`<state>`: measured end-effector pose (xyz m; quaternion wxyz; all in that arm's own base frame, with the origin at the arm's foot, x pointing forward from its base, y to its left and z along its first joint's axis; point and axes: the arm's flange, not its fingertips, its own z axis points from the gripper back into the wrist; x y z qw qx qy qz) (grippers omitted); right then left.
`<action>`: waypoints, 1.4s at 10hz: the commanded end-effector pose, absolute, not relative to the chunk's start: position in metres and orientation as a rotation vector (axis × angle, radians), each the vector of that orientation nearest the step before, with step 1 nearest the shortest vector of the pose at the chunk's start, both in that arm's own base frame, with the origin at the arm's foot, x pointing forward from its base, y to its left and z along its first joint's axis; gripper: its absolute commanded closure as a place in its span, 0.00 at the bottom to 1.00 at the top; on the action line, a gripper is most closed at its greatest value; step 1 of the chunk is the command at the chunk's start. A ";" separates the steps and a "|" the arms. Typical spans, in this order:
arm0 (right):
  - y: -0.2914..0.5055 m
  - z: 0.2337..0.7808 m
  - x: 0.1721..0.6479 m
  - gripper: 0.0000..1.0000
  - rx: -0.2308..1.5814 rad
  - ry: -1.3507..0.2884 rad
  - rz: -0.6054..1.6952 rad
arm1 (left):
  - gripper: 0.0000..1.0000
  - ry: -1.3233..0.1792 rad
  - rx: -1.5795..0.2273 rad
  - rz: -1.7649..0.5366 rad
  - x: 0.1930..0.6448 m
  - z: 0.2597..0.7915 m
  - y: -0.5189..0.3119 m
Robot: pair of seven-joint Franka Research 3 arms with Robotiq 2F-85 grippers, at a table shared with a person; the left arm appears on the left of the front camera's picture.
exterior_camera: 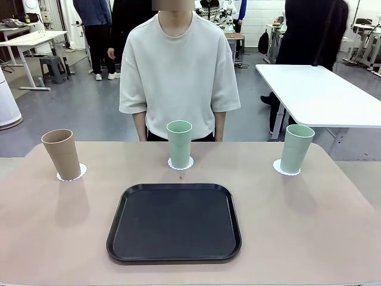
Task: Place coasters on the table and set cups on them.
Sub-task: Take one Reusable plastic cup from the Flat Tray and place it on a coaster set by the human.
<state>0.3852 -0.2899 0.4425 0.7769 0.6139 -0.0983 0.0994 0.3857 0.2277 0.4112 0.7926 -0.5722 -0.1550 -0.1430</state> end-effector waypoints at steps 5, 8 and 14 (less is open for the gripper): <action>-0.291 0.444 0.383 0.00 1.317 -0.200 0.209 | 0.00 -0.332 -1.229 -0.312 0.385 0.413 0.230; -0.291 0.444 0.383 0.00 1.317 -0.200 0.209 | 0.00 -0.332 -1.229 -0.312 0.385 0.413 0.230; -0.291 0.444 0.383 0.00 1.317 -0.200 0.209 | 0.00 -0.332 -1.229 -0.312 0.385 0.413 0.230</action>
